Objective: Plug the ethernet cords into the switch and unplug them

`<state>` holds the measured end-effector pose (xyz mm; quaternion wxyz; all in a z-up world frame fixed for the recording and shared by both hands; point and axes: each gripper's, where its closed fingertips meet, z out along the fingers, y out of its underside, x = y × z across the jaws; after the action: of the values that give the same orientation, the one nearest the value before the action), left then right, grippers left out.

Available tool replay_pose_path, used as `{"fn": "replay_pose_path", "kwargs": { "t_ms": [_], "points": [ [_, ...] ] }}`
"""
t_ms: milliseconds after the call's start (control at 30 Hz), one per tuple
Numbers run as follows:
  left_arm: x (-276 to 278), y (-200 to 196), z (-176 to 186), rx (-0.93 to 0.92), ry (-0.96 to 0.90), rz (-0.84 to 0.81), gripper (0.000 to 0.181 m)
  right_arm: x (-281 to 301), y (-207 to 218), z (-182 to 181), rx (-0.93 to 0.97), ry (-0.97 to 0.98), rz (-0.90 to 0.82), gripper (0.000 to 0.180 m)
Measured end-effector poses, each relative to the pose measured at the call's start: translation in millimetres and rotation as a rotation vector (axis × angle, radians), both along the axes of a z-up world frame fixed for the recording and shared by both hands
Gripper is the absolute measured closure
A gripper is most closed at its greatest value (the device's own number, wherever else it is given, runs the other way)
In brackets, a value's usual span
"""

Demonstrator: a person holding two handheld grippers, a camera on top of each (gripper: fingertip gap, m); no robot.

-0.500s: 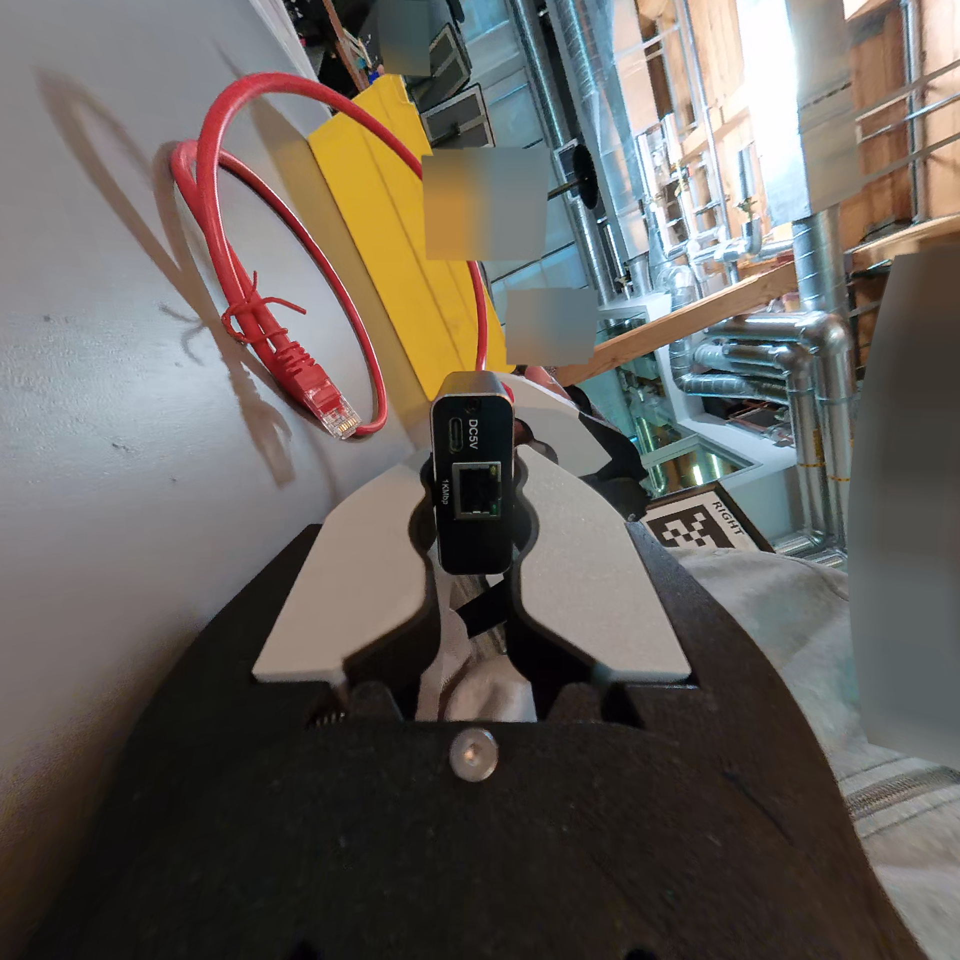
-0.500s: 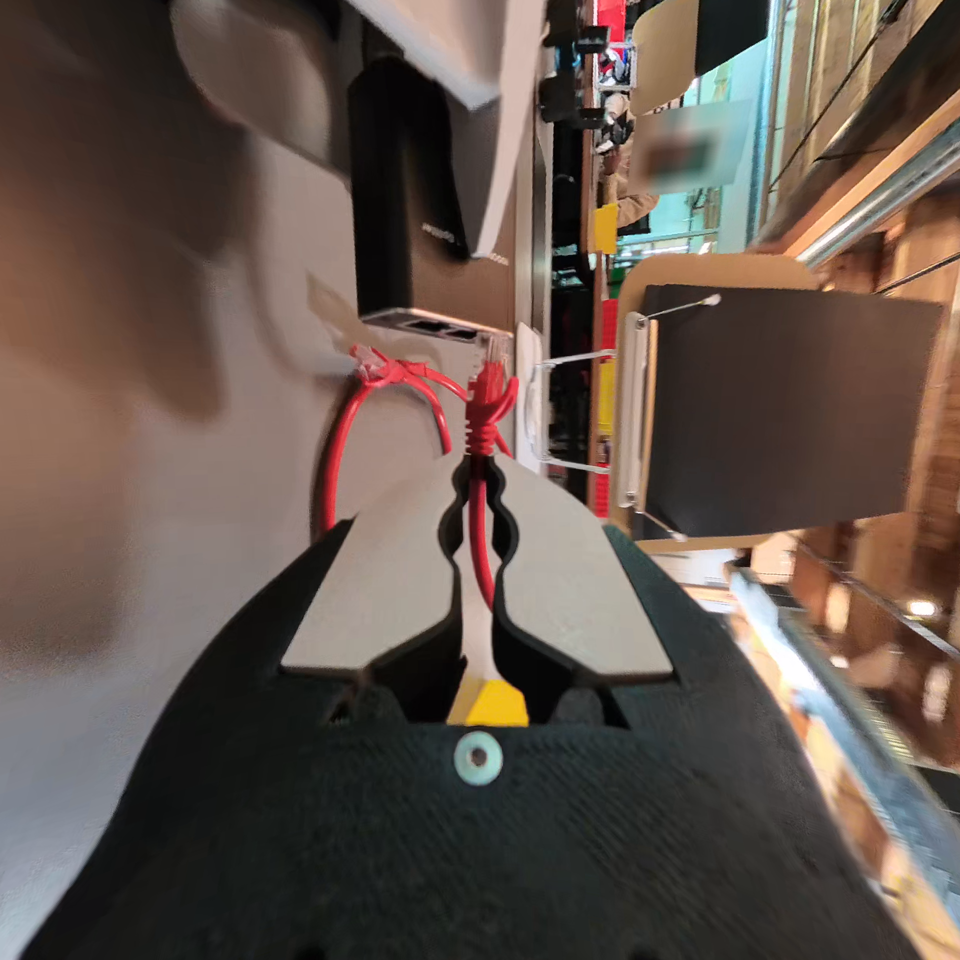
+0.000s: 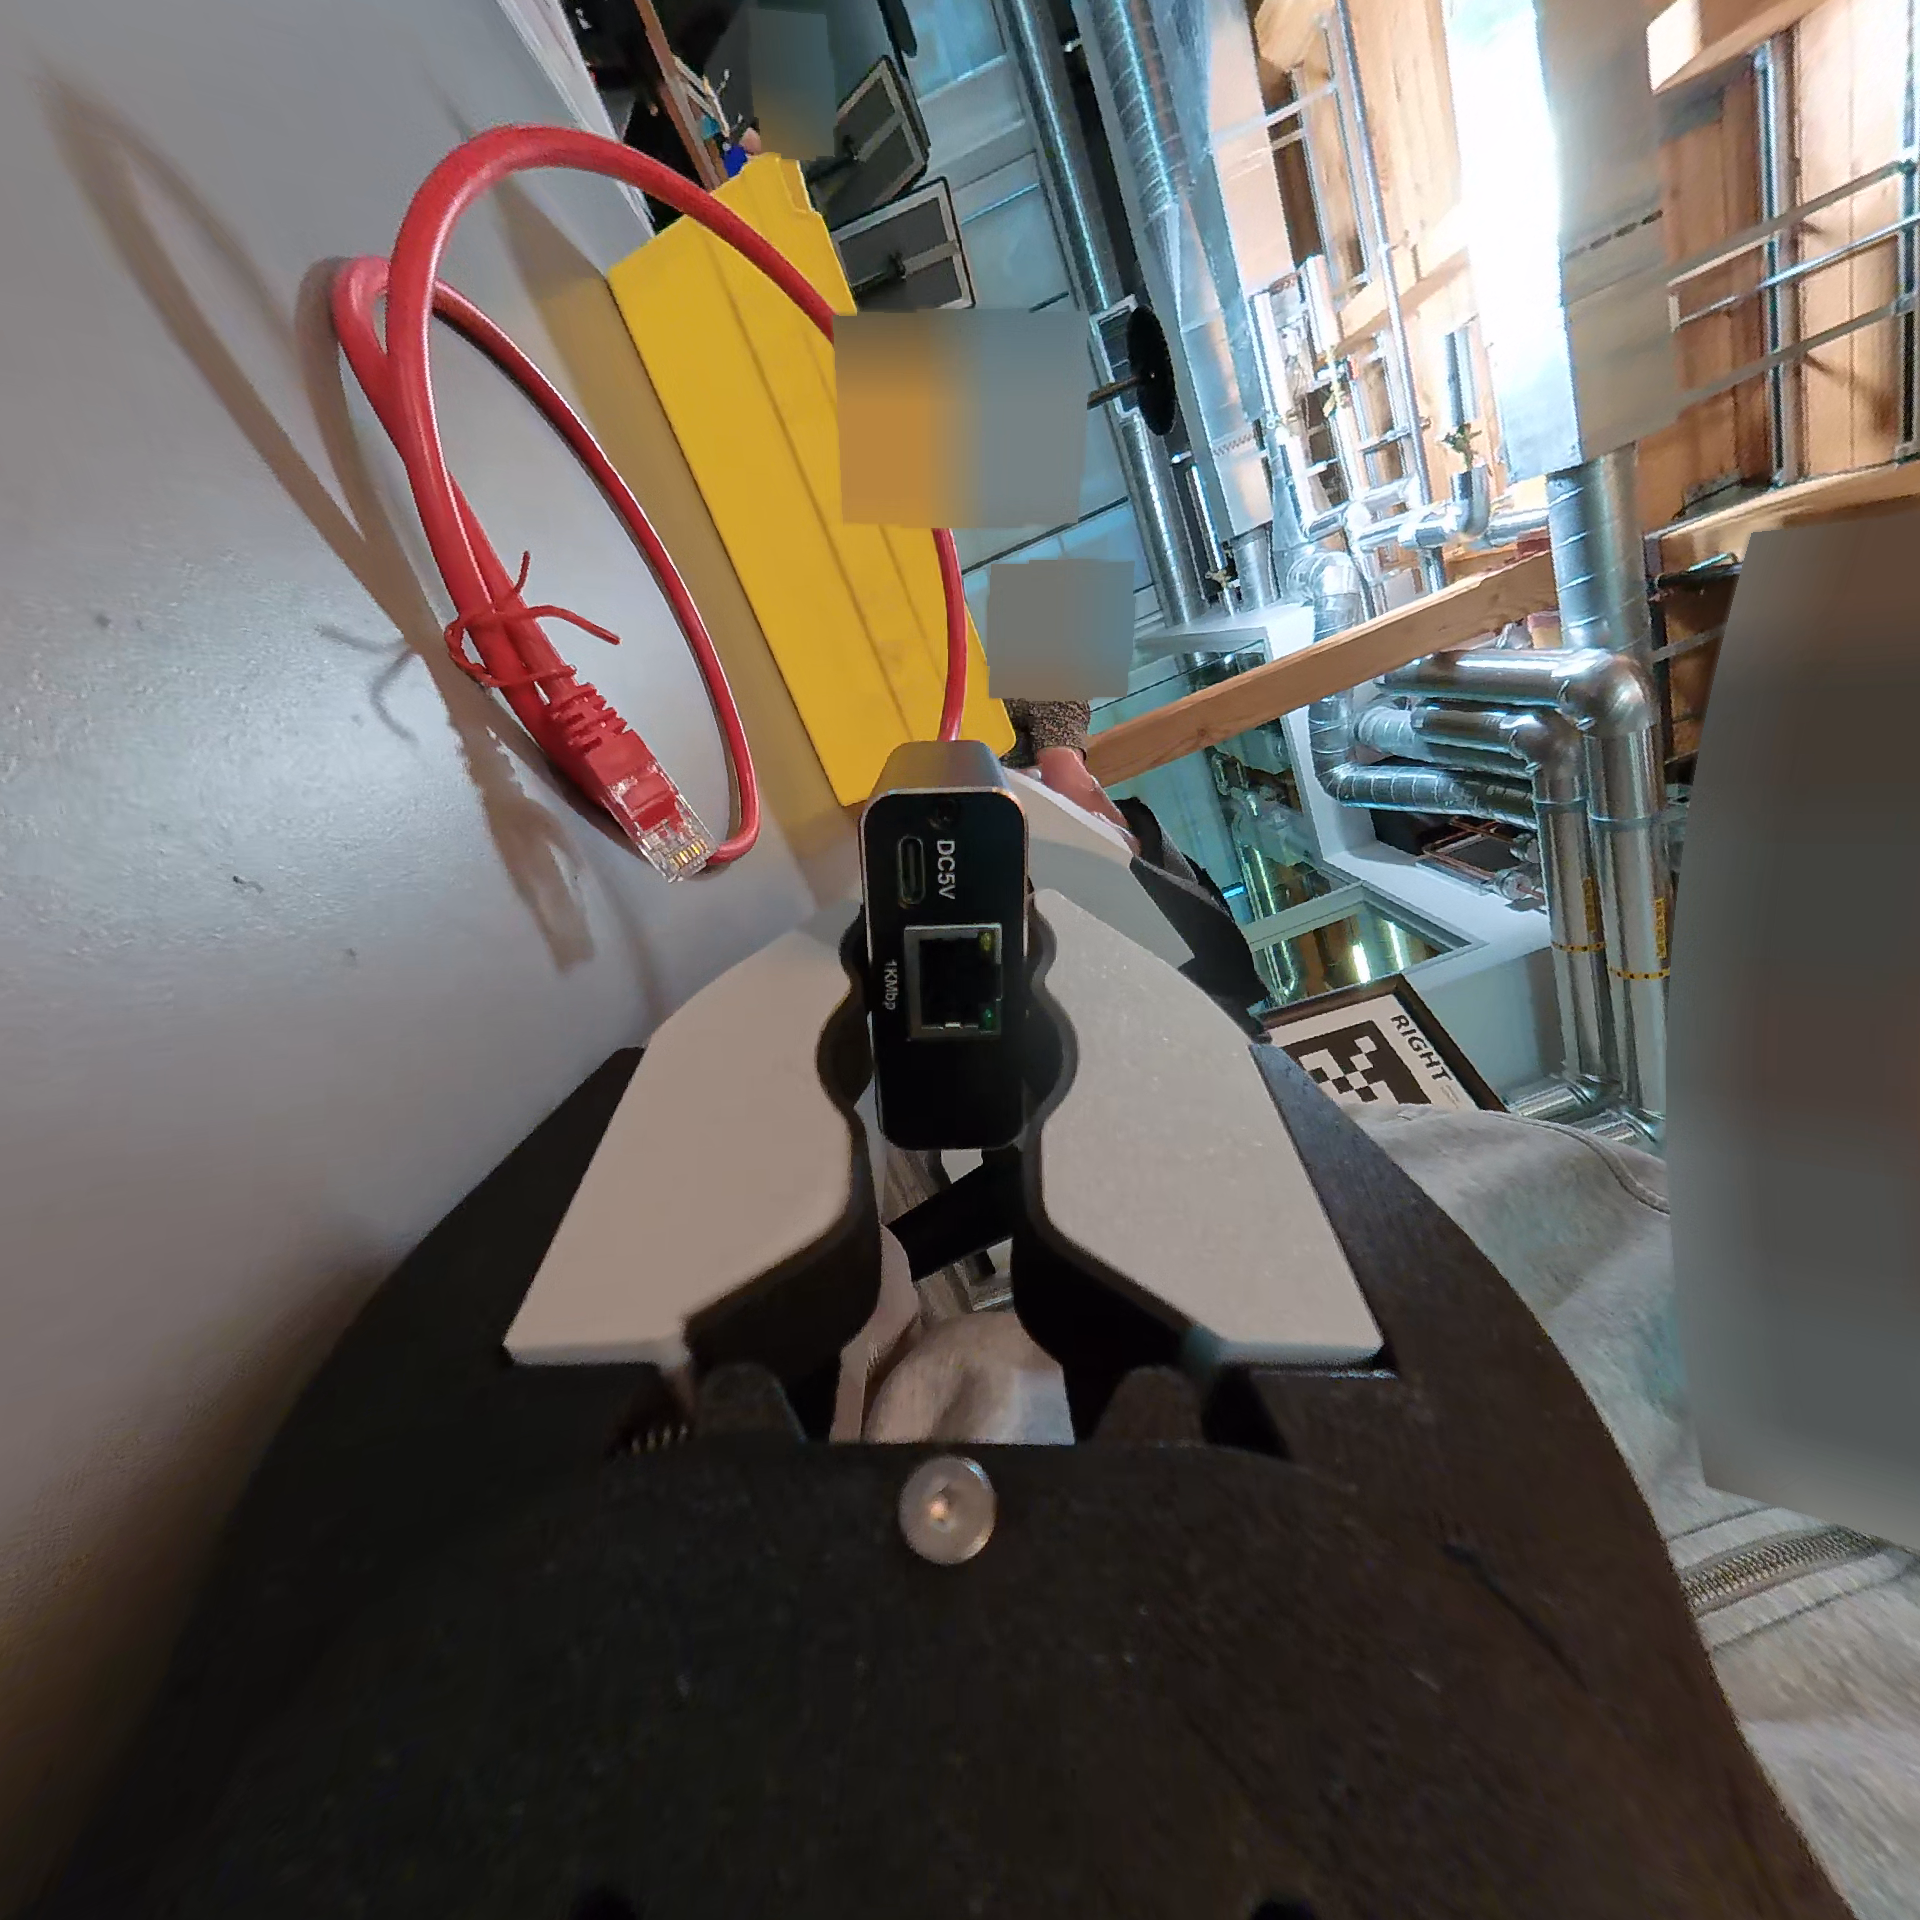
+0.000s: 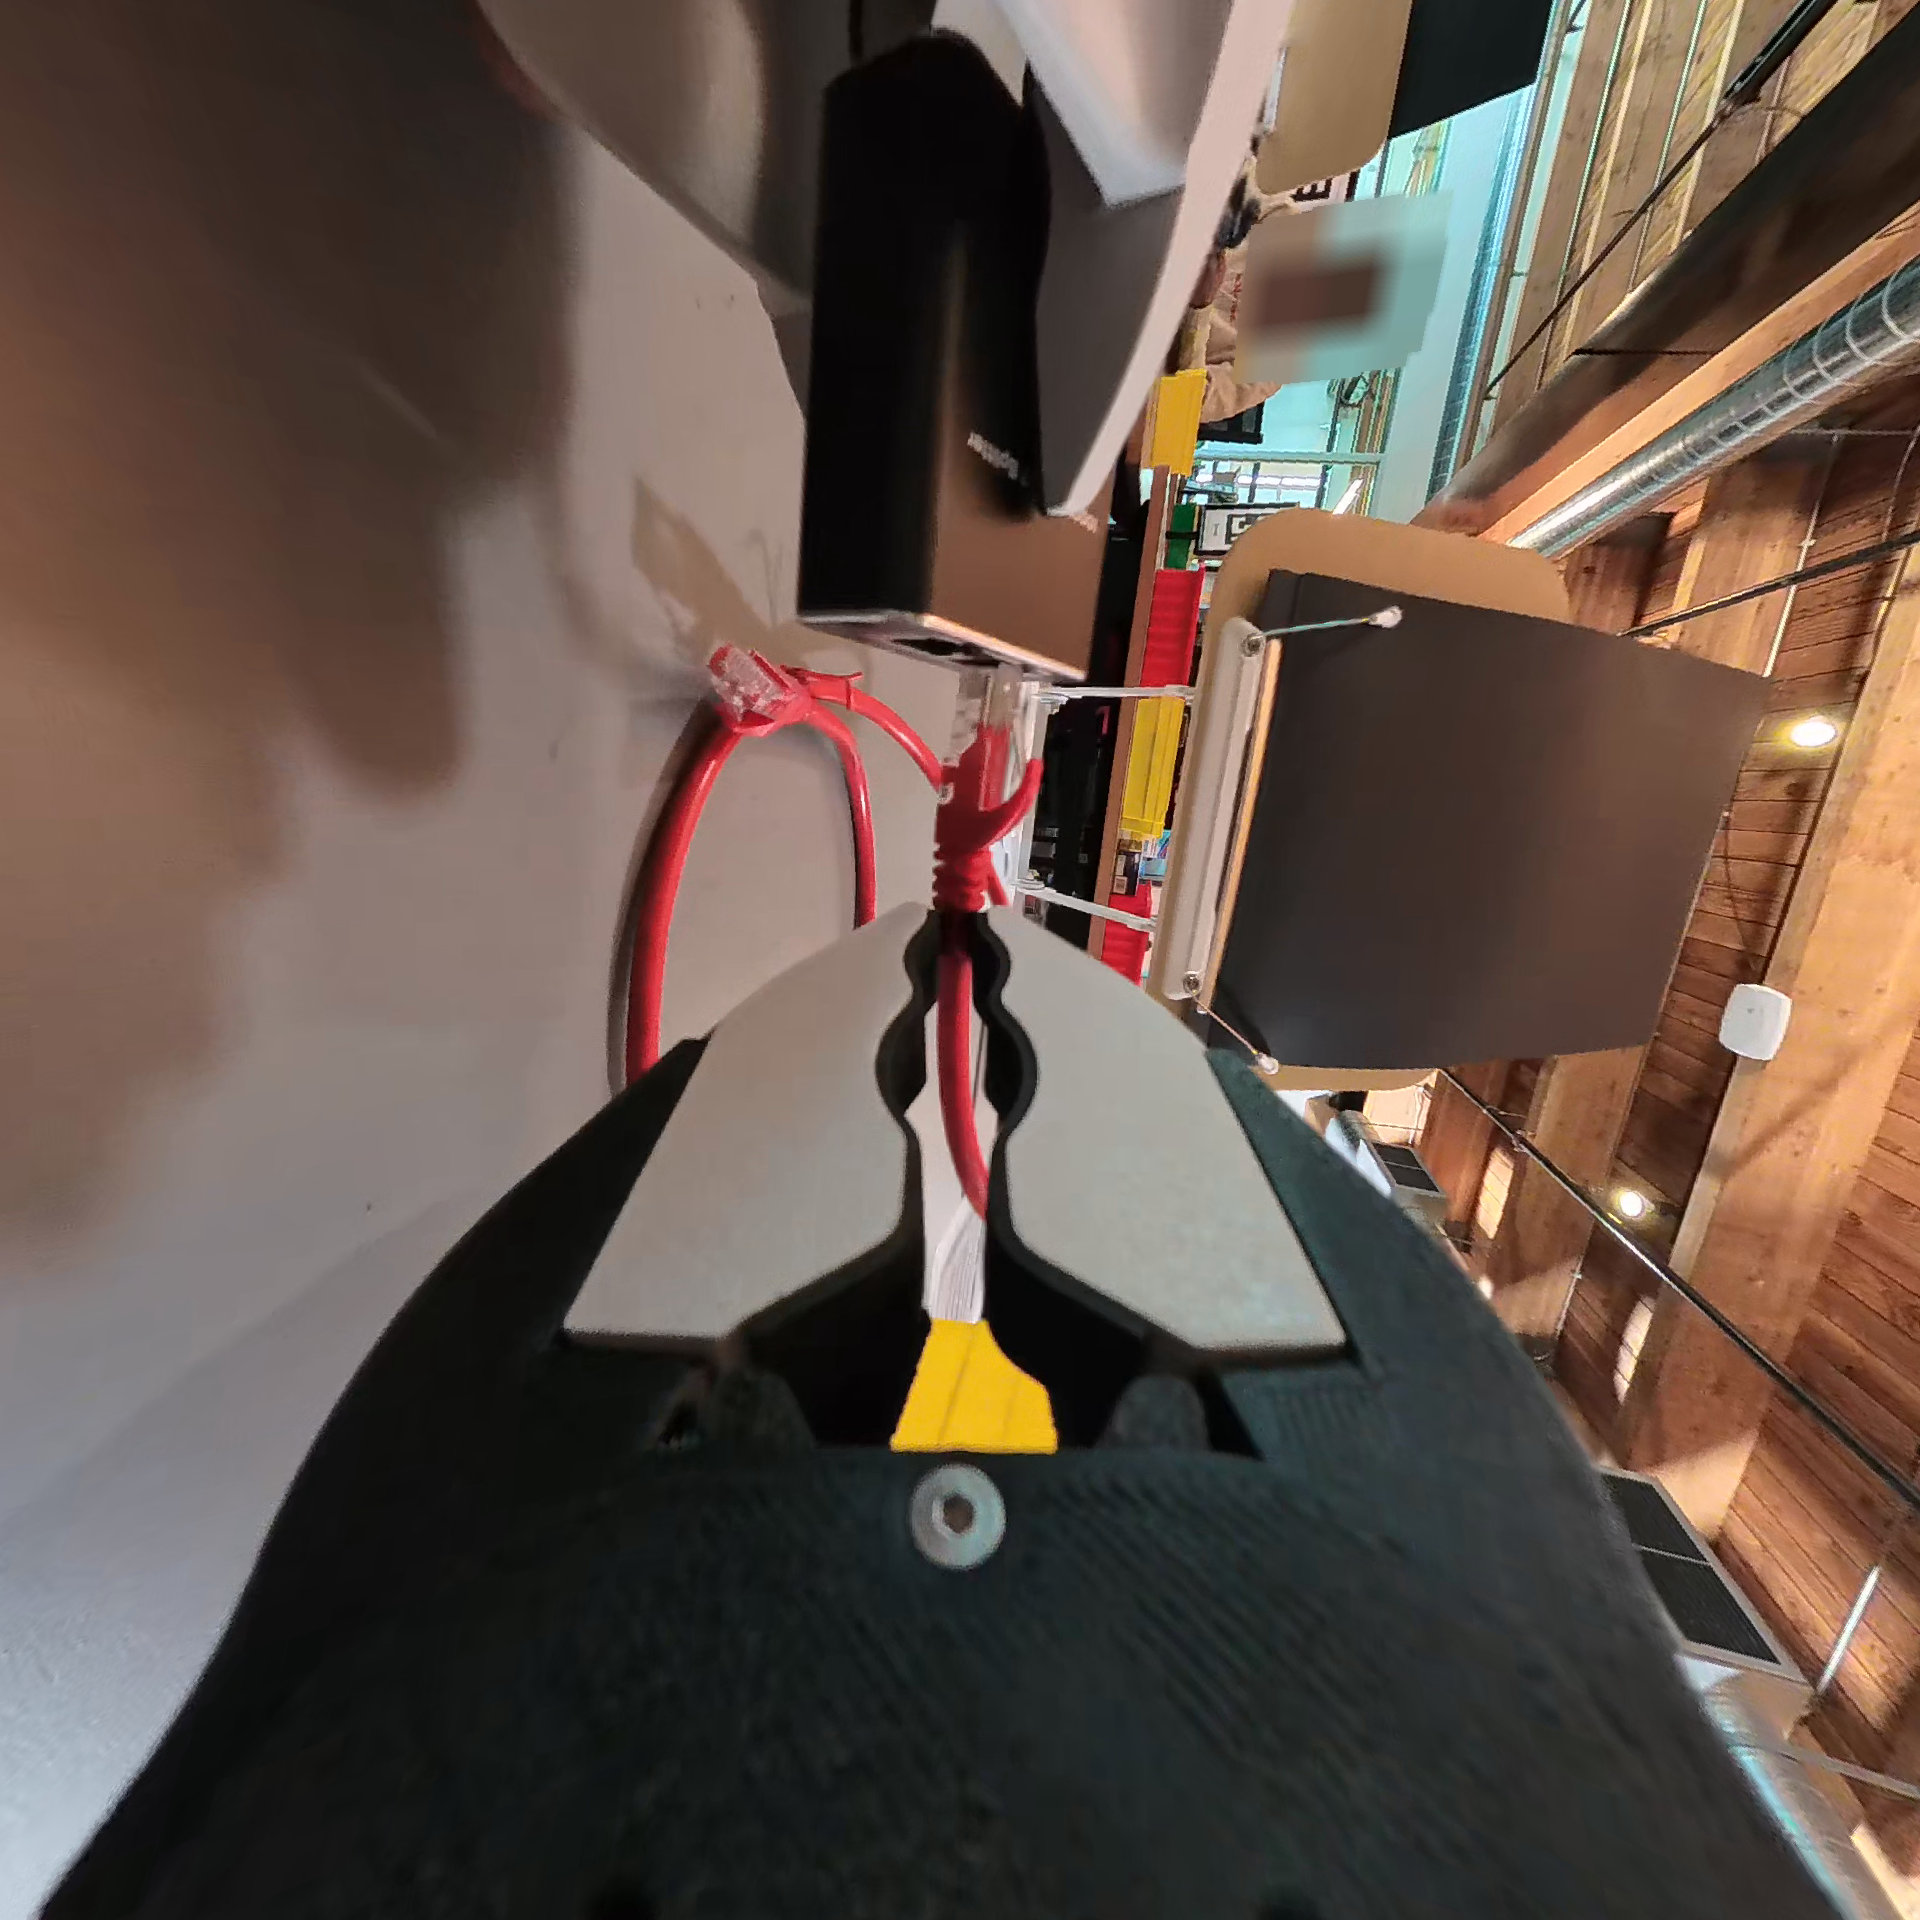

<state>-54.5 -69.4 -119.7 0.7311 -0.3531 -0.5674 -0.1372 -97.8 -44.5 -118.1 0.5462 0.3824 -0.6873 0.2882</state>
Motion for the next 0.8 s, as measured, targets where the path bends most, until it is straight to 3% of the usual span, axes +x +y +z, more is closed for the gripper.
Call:
{"fn": "replay_pose_path", "kwargs": {
  "t_ms": [200,433,567,800],
  "points": [
    [0,-2,-1,0.015,-0.011,0.009,0.156,5,0,3,-0.024,-0.025,0.012,0.174],
    [1,7,-4,-0.023,-0.024,-0.043,0.156,21,-3,4,-0.093,-0.272,0.085,0.175],
    [2,6,-2,0.005,-0.014,-0.051,0.156,24,-3,7,-0.103,-0.26,0.121,0.174],
    [12,9,10,0.224,-0.022,-0.197,0.156,29,3,12,-0.117,-0.229,0.291,0.174]
  ]
}}
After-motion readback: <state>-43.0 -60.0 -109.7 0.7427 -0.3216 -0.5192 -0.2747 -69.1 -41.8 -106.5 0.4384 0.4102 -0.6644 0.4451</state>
